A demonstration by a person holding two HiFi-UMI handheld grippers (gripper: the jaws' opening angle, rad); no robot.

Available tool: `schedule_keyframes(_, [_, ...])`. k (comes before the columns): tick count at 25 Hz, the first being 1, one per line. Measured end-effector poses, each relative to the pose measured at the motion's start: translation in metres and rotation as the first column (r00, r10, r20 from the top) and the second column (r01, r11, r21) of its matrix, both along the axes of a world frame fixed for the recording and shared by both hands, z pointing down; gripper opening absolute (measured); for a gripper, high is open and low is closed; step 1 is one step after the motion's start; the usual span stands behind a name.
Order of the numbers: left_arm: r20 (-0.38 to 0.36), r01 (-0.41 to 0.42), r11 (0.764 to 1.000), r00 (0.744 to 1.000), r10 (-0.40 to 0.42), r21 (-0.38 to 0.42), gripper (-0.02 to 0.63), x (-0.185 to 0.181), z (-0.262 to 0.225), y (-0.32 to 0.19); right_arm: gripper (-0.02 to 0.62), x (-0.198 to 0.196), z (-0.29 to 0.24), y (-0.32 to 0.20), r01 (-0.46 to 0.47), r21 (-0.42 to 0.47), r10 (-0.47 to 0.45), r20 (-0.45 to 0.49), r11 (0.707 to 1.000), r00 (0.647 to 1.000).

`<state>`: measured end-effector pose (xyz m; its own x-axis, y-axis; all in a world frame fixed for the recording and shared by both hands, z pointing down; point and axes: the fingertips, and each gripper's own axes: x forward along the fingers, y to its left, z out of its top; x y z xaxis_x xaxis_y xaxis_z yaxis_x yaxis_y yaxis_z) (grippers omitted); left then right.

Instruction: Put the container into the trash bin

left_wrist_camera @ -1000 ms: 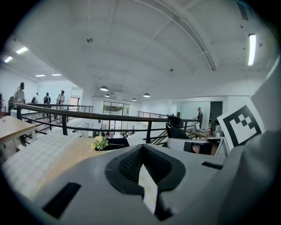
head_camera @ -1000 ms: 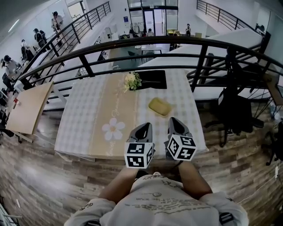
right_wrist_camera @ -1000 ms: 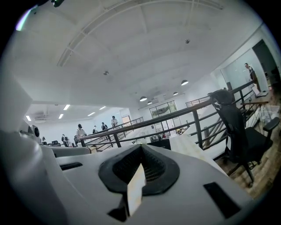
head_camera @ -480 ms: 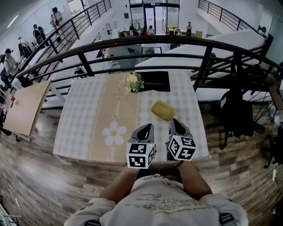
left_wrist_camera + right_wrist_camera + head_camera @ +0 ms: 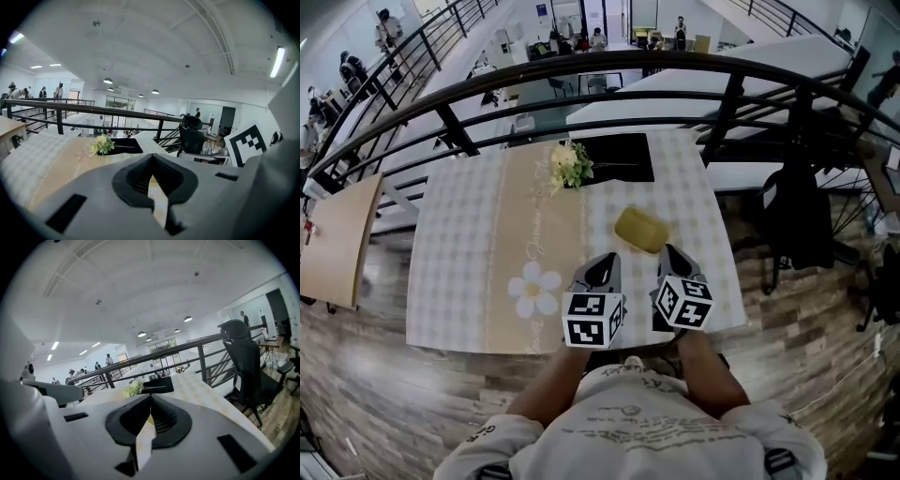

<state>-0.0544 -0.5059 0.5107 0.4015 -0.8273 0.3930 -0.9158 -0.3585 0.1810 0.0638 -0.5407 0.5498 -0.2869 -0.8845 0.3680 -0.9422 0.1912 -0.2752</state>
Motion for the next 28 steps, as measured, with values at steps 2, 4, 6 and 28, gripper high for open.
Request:
schedule_keyframes(2, [0.000, -0.009, 1.000, 1.000, 0.009, -0.014, 0.003, -0.001, 0.007, -0.011, 0.003, 0.003, 0.013, -0.010, -0.024, -0.026, 0.024, -0.013, 0.999, 1.000])
schedule_keyframes(4, [-0.002, -0.016, 1.000, 1.000, 0.016, -0.026, 0.003, -0.003, 0.012, -0.020, 0.003, 0.007, 0.027, -0.019, -0.046, -0.053, 0.045, -0.028, 0.998, 0.999])
schedule_keyframes(6, [-0.004, -0.023, 0.999, 1.000, 0.023, -0.035, 0.003, -0.005, 0.016, -0.029, 0.003, 0.009, 0.042, -0.028, -0.067, -0.084, 0.064, -0.042, 0.994, 0.997])
schedule_keyframes(28, [0.013, -0.132, 0.973, 0.990, 0.137, -0.190, 0.003, -0.002, 0.087, -0.097, 0.087, 0.034, 0.183, -0.091, -0.262, -0.366, 0.209, -0.178, 0.893, 0.962])
